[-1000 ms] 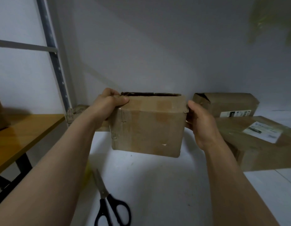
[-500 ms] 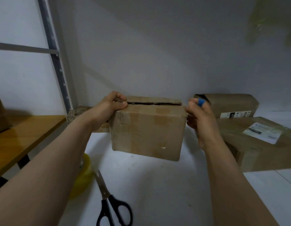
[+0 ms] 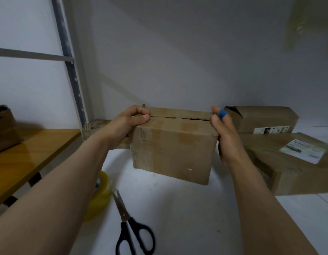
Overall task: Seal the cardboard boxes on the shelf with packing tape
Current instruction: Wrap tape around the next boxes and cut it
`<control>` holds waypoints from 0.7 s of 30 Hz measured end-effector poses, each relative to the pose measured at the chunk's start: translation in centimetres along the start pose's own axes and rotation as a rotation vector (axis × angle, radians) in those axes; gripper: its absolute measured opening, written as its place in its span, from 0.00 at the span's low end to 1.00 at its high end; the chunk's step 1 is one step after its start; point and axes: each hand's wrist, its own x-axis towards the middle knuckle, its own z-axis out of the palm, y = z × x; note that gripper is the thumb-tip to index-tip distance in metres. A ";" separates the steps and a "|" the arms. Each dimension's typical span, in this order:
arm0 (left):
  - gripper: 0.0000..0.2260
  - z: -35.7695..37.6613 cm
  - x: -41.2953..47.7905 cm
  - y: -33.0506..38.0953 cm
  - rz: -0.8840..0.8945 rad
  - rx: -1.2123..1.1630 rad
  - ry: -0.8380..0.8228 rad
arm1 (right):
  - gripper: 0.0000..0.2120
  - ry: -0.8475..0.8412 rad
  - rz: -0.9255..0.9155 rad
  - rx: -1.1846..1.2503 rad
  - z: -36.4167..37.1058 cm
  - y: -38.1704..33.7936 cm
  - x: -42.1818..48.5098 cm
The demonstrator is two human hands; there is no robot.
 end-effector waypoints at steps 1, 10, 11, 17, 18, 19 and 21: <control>0.11 0.1 -0.1 0.0 -0.002 -0.043 -0.011 | 0.28 -0.004 0.010 0.016 0.0 0.0 0.0; 0.11 1.9 -0.3 0.0 -0.080 -0.496 0.063 | 0.23 0.034 0.114 0.335 1.3 0.0 0.2; 0.12 1.9 -0.3 0.2 -0.093 -0.489 0.050 | 0.22 0.036 0.132 0.378 1.4 0.0 0.2; 0.05 2.5 -0.3 1.3 -0.153 -0.353 0.002 | 0.15 0.072 0.160 0.415 1.2 -0.1 0.1; 0.06 2.4 -0.3 1.3 -0.150 -0.310 -0.003 | 0.15 0.075 0.155 0.402 1.1 -0.1 0.1; 0.07 2.3 -0.2 1.4 -0.137 -0.264 -0.018 | 0.14 0.078 0.146 0.388 1.0 0.0 0.1; 0.05 2.0 0.1 1.3 -0.099 -0.143 -0.020 | 0.13 0.096 0.126 0.362 1.0 0.1 0.0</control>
